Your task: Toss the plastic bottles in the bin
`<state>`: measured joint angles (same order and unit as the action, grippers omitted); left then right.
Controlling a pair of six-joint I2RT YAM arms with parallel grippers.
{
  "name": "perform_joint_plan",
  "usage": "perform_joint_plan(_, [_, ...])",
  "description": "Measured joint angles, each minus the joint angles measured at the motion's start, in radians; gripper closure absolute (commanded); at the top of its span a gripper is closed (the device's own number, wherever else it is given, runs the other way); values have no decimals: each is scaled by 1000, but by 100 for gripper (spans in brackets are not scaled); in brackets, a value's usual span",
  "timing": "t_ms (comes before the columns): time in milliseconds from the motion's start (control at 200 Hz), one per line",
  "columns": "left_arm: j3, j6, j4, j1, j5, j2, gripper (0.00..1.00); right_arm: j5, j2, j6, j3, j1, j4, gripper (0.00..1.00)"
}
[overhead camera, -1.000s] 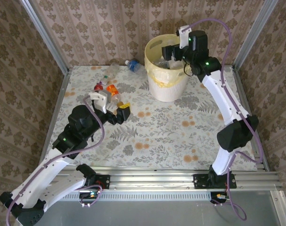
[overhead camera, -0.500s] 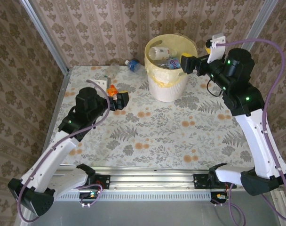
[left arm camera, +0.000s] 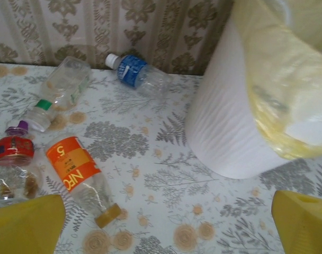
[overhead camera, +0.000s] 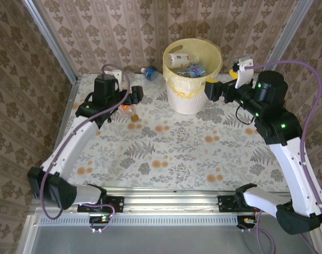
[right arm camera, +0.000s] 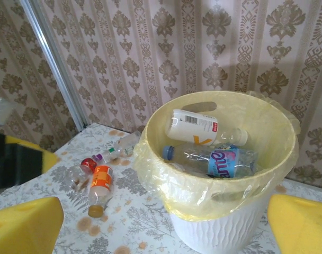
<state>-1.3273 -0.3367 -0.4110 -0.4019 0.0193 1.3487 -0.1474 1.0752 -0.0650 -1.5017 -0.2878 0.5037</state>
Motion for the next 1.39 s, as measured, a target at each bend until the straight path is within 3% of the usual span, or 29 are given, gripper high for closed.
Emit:
perform_joint_plan(255, [-99, -18, 25, 51, 70, 202, 0, -16, -20, -17, 38, 0, 36, 0])
perform_joint_plan(620, [-349, -187, 92, 74, 107, 570, 1, -18, -29, -17, 85, 0, 77, 0])
perform_joint_plan(1010, [-777, -346, -10, 76, 122, 974, 4, -19, -53, -11, 143, 0, 80, 0])
perform_joint_plan(1395, [-1263, -357, -194, 54, 21, 1289, 0, -58, -54, -14, 216, 0, 63, 0])
